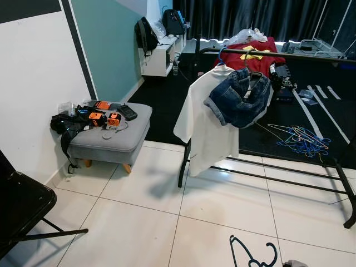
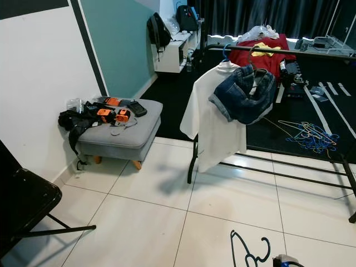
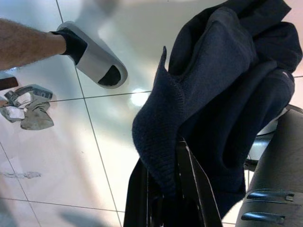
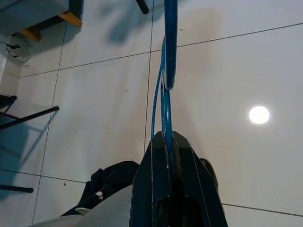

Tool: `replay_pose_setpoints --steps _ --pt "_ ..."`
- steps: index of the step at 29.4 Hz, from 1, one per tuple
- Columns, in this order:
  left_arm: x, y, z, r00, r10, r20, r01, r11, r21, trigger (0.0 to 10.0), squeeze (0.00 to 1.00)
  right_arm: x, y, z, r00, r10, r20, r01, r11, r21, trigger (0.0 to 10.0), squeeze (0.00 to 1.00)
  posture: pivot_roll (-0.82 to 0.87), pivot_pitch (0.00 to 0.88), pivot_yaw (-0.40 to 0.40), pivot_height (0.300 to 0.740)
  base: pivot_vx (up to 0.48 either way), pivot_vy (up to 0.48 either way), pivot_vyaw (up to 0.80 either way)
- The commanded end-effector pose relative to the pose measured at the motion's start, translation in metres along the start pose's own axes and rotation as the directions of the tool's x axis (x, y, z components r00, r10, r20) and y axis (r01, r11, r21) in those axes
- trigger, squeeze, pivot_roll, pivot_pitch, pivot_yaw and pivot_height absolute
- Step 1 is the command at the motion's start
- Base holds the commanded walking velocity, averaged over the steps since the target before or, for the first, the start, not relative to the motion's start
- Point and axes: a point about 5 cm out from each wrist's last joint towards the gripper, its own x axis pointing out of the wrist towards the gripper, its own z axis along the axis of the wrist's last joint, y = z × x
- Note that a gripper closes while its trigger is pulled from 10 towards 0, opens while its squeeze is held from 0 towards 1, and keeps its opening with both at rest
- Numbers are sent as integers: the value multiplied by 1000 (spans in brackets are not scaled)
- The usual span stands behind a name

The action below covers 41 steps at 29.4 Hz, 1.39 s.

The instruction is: Hang hanger

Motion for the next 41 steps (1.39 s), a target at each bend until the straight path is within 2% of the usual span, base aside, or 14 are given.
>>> replay_pose_setpoints --steps 1,23,24,26,27,30,34,35,36,38,40,41 --pt "-82 -47 83 226 -919 322 680 386 623 10000 0 0 1 -1 1000 1 6 -1 1000 9 10000 0 -71 0 14 740 0 0 0" --pt "-84 -50 84 219 -919 329 681 385 623 10000 0 -1 -2 0 1000 -1 8 1 1000 9 10000 0 -64 0 -10 740 0 0 0" --pt "-85 -51 84 216 -919 330 681 384 623 10000 0 -1 -2 1 1000 -1 8 1 1000 9 10000 0 -51 0 -42 740 0 0 0" --pt "-85 -52 84 214 -919 330 681 383 624 10000 0 0 -3 2 1000 -1 8 1 1000 9 10000 0 -51 0 -42 740 0 0 0" --pt "-86 -54 83 207 -920 333 679 380 628 10000 0 -1 -4 3 1000 -1 6 1 1000 11 10000 0 -24 0 -87 740 0 0 0" --pt "-88 -55 81 205 -919 337 673 383 633 10000 0 -1 -5 4 1000 4 1 -4 1000 7 10000 0 -12 0 -110 740 0 0 0" --pt "-95 -64 85 181 -912 368 656 391 646 10000 0 0 -6 9 999 34 -21 -35 999 -41 10000 0 6 0 -141 740 0 0 0" --pt "-101 -73 94 154 -909 387 621 394 678 10000 0 0 -6 10 999 40 -32 -42 997 -58 10000 0 1 0 -147 740 0 0 0" --pt "-101 -73 94 154 -909 387 621 394 678 10000 0 0 -6 10 999 40 -32 -42 997 -58 10000 0 1 0 -147 740 0 0 0" --pt "-109 -83 104 122 -906 406 578 397 713 10000 0 1 -6 11 998 43 -44 -46 996 -73 10000 0 1 0 -147 740 0 0 0" --pt "-109 -83 104 122 -906 406 578 397 713 10000 0 1 -6 11 998 43 -44 -46 996 -73 10000 0 1 0 -147 740 0 0 0" --pt "-126 -94 115 80 -914 397 550 373 747 10000 0 1 -6 11 998 46 -52 -50 995 -85 10000 0 -15 0 -142 740 0 0 0"
